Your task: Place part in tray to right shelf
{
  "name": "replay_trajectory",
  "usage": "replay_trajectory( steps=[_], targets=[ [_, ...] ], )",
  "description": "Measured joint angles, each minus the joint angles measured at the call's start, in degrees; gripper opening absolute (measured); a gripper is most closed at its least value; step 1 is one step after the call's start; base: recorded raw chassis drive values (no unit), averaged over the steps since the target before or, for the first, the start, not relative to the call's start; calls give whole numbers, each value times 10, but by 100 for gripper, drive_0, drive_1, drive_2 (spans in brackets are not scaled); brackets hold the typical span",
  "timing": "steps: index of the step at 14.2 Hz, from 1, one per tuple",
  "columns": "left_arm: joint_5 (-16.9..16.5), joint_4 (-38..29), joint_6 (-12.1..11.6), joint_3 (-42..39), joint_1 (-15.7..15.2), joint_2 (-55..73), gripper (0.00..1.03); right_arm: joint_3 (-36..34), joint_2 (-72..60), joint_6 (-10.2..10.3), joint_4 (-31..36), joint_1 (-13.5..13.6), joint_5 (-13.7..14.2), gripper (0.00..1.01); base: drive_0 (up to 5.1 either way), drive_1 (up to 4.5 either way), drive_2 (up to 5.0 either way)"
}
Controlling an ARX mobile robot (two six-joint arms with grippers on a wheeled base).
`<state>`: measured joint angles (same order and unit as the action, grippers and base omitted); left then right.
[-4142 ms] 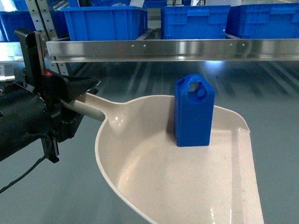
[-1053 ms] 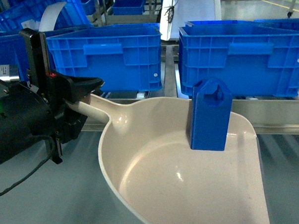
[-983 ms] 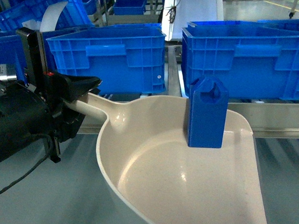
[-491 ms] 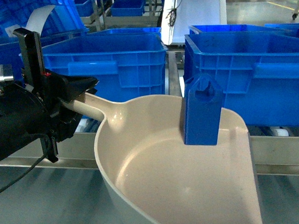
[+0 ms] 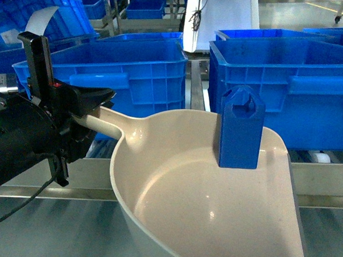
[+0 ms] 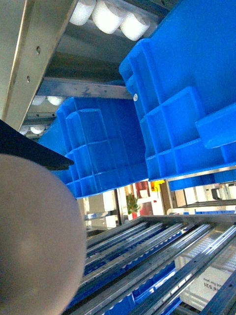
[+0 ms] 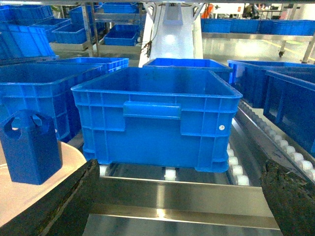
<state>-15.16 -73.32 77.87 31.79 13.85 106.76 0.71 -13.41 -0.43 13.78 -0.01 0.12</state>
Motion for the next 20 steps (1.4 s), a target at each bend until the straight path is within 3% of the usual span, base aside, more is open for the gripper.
replay_trajectory(
  steps=[4, 20],
  targets=[
    [-1, -1, 1, 0, 1, 0, 13, 0, 0, 0, 0, 0, -1, 98, 62, 336, -423],
    [-1, 0, 1, 0, 1, 0, 13, 0, 0, 0, 0, 0, -1, 98, 0, 0, 0]
  ],
)
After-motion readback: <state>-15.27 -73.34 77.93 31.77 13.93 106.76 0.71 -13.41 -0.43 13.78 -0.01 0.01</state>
